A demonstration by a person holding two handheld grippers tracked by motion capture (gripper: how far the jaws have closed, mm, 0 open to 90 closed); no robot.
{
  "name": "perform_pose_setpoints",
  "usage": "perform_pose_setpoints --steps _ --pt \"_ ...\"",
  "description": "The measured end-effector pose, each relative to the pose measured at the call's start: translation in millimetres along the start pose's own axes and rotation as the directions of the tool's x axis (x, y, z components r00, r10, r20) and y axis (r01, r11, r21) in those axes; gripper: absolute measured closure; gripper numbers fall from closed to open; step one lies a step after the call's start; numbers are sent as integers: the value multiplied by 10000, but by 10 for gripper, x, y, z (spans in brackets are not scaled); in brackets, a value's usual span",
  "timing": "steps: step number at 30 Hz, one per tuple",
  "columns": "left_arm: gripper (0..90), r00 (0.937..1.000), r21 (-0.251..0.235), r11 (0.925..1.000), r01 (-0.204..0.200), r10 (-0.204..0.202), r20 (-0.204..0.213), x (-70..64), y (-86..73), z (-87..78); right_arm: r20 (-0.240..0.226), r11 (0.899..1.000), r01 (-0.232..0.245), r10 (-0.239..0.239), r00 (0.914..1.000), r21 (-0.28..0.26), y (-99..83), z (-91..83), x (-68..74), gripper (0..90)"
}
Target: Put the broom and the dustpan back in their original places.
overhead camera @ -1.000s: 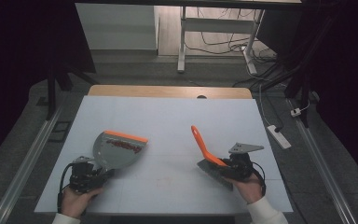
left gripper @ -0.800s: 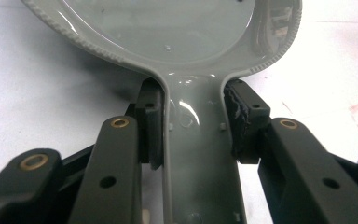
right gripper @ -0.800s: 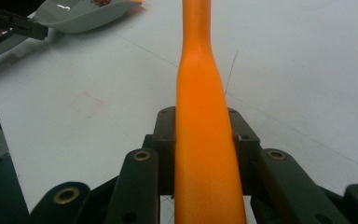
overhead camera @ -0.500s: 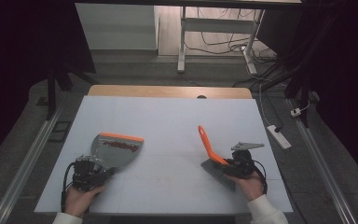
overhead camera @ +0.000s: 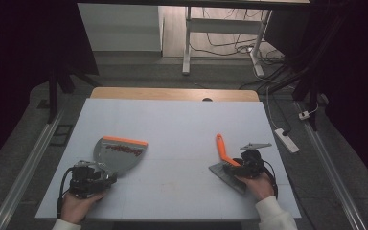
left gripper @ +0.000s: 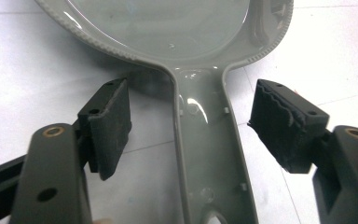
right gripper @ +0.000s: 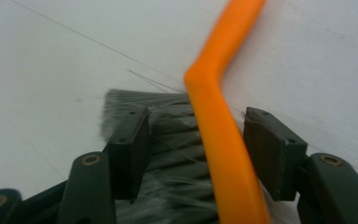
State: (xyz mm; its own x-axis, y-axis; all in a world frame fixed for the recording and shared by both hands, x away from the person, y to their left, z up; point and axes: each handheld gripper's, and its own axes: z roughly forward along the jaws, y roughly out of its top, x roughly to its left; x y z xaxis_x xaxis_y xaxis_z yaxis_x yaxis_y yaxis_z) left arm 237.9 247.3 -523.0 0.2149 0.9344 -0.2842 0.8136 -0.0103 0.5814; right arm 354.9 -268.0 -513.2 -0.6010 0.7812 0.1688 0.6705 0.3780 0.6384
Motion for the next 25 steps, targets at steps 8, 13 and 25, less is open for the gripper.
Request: perform_pose_setpoints --steps 8,13,25 --pt "292 9964 -515 9952 -827 816 -234 1 20 -163 427 9983 160 -136 9990 -557 -6 -84 -6 409" --pt "307 9849 -774 9822 -1712 1726 115 -78 73 -208 404 9903 829 -788 9961 -1119 -12 -203 88 442" --pt "317 9338 -629 9479 -3124 3186 1629 -203 301 -15 -211 9601 2249 -2315 9726 -1665 -48 -234 298 455"
